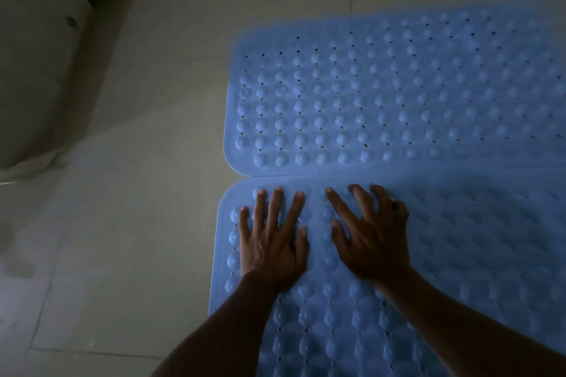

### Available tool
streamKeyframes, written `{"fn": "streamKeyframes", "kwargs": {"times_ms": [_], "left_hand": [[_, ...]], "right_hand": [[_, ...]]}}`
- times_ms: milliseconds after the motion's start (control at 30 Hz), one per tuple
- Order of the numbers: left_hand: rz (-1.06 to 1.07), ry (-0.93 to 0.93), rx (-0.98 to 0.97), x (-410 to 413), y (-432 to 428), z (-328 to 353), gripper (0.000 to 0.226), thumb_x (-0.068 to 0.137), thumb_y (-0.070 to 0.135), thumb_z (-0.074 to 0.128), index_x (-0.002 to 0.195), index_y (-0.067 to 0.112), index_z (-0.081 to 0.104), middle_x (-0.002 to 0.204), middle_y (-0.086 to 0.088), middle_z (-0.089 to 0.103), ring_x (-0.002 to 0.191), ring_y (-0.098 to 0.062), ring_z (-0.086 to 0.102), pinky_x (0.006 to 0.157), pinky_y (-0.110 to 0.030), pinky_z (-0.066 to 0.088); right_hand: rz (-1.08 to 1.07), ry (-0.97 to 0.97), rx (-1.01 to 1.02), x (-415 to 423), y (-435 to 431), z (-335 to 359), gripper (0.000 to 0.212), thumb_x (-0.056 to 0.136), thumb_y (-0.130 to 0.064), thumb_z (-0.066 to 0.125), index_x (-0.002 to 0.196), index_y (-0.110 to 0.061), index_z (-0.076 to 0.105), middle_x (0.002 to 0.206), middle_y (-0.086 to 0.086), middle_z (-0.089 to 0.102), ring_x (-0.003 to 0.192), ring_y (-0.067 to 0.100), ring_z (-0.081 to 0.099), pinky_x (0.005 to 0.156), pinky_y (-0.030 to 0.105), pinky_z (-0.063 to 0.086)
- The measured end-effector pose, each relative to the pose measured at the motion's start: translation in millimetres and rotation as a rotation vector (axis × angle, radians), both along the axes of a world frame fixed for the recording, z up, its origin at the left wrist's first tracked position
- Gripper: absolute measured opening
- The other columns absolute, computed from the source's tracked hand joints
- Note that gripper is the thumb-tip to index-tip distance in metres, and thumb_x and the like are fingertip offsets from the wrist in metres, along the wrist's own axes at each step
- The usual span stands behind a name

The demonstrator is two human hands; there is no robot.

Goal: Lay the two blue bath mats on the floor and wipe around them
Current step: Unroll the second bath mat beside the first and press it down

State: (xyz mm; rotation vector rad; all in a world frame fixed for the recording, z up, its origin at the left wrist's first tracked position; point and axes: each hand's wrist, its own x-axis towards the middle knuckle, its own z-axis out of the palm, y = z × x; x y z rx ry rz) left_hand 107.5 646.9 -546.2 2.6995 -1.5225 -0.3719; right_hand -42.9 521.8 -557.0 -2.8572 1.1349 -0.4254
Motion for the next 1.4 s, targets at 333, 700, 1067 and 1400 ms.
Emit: {"fn": "streamKeyframes", "kwargs": {"times_ms": [333, 700, 1067, 1400], "left_hand": [[-0.076, 0.032, 0.150, 9.2, -9.0, 12.3, 0.068, 0.097, 0.052, 0.032, 0.161, 0.032, 0.023, 0.163, -0.010, 0.035, 0.151, -0.042, 0.027, 0.114, -0.068, 0.026], [-0.123, 0.012, 0.316, 9.3, -19.1, 30.6, 0.071, 0.097, 0.053, 0.017, 0.160, 0.033, -0.008, 0.169, -0.011, 0.013, 0.154, -0.043, 0.007, 0.118, -0.066, 0.017], [0.070, 0.078, 0.282, -27.9, -18.2, 37.1, 0.067, 0.102, 0.058, 0.015, 0.161, 0.035, -0.008, 0.171, -0.003, -0.007, 0.156, -0.035, -0.006, 0.125, -0.056, 0.003], [-0.236, 0.067, 0.198, -139.8, -67.6, 71.8, 0.069, 0.098, 0.057, 0.015, 0.161, 0.037, -0.005, 0.171, -0.001, -0.003, 0.157, -0.031, -0.006, 0.125, -0.052, 0.004]], "right_hand": [[0.101, 0.123, 0.027, 5.4, -8.2, 1.6, 0.062, 0.082, -0.040, 0.061, 0.143, -0.027, 0.056, 0.131, 0.013, 0.066, 0.116, 0.049, 0.059, 0.091, 0.054, 0.042], [0.135, 0.157, 0.146, 6.7, -14.1, 10.8, 0.060, 0.083, -0.040, 0.057, 0.141, -0.029, 0.057, 0.127, 0.013, 0.067, 0.109, 0.048, 0.059, 0.086, 0.051, 0.042], [0.127, 0.125, 0.254, -42.0, 7.0, 8.0, 0.058, 0.093, -0.050, 0.047, 0.149, -0.033, 0.046, 0.158, 0.001, 0.043, 0.148, 0.032, 0.036, 0.115, 0.053, 0.032], [-0.312, 0.282, 0.205, -256.8, -43.2, 29.9, 0.065, 0.091, -0.053, 0.036, 0.145, -0.021, 0.052, 0.156, 0.010, 0.046, 0.144, 0.036, 0.041, 0.110, 0.062, 0.033]]}}
